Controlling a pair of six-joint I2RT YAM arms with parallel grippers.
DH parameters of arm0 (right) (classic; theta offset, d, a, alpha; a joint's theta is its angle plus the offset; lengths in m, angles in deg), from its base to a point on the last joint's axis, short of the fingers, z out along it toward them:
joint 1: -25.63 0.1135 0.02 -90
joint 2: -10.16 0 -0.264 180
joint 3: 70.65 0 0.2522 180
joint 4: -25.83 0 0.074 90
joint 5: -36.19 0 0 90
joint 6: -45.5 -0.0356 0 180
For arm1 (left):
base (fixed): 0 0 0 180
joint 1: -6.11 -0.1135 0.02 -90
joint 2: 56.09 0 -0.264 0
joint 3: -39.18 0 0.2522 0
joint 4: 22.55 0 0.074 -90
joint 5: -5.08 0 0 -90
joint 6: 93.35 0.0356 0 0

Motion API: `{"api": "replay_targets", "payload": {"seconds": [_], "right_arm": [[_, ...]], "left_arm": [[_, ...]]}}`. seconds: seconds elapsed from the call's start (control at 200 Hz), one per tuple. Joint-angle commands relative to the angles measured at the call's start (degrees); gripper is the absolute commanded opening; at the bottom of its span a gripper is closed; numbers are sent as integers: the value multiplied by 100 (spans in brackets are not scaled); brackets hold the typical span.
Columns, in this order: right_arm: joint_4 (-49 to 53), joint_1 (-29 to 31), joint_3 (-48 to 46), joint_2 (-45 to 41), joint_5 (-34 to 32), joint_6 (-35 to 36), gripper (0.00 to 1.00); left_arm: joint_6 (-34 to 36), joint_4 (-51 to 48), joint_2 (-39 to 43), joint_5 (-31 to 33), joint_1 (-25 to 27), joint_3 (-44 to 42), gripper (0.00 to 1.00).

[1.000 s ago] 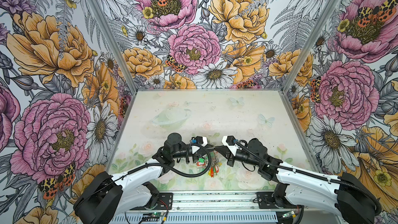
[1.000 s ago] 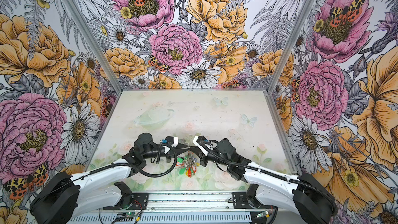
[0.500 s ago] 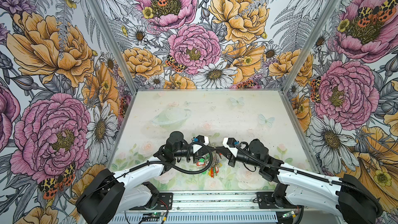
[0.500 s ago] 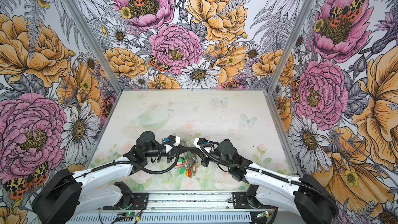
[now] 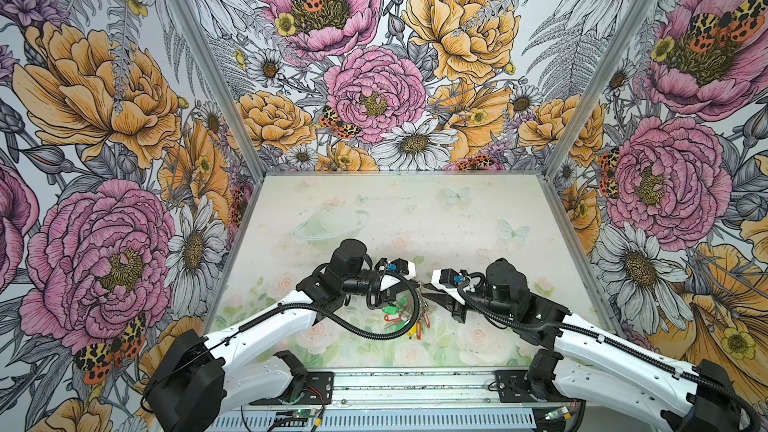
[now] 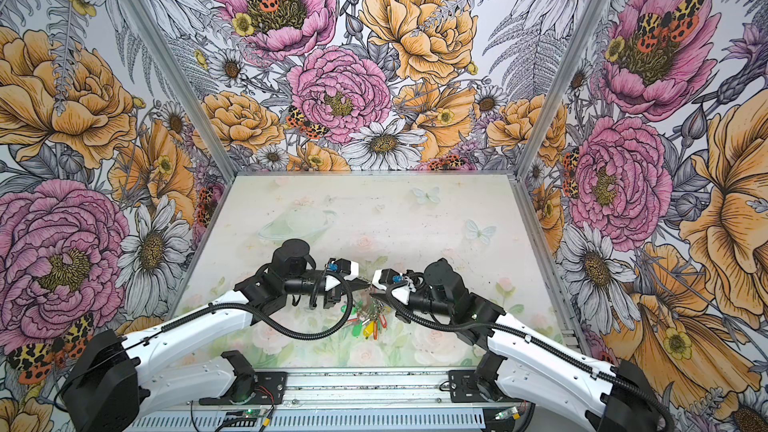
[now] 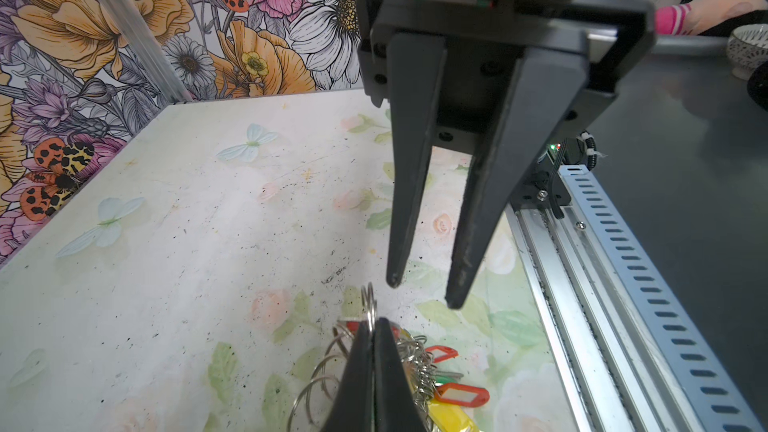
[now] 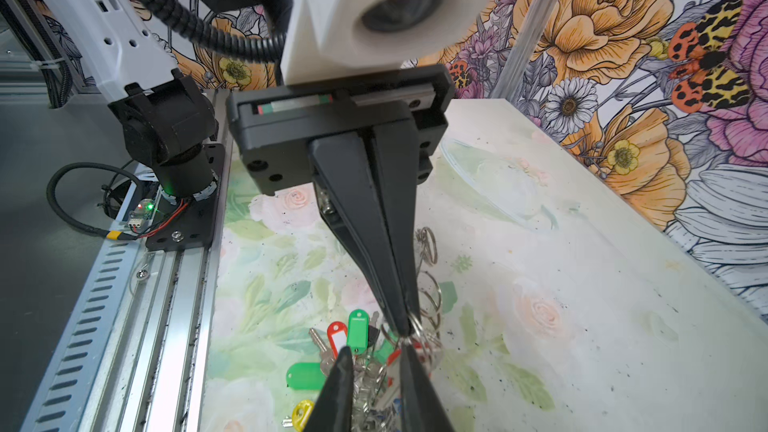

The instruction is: Put the keys on the keyring

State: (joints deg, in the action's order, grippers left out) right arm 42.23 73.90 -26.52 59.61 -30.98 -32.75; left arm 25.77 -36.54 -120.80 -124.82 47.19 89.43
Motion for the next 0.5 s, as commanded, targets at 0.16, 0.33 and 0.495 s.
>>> {"api": "replay_targets", "payload": {"seconds": [0.16, 0.33, 0.495], "right_arm": [[143, -74, 178, 38, 252, 113, 19], [137, -100, 263, 357, 328, 82, 19], [56, -102, 310, 430, 332, 81, 18]], "left_arm": [[397, -223, 92, -300, -5, 95, 0], [455, -223, 86, -449, -4, 61, 0], [482, -249, 99, -581, 10, 33, 0]]}}
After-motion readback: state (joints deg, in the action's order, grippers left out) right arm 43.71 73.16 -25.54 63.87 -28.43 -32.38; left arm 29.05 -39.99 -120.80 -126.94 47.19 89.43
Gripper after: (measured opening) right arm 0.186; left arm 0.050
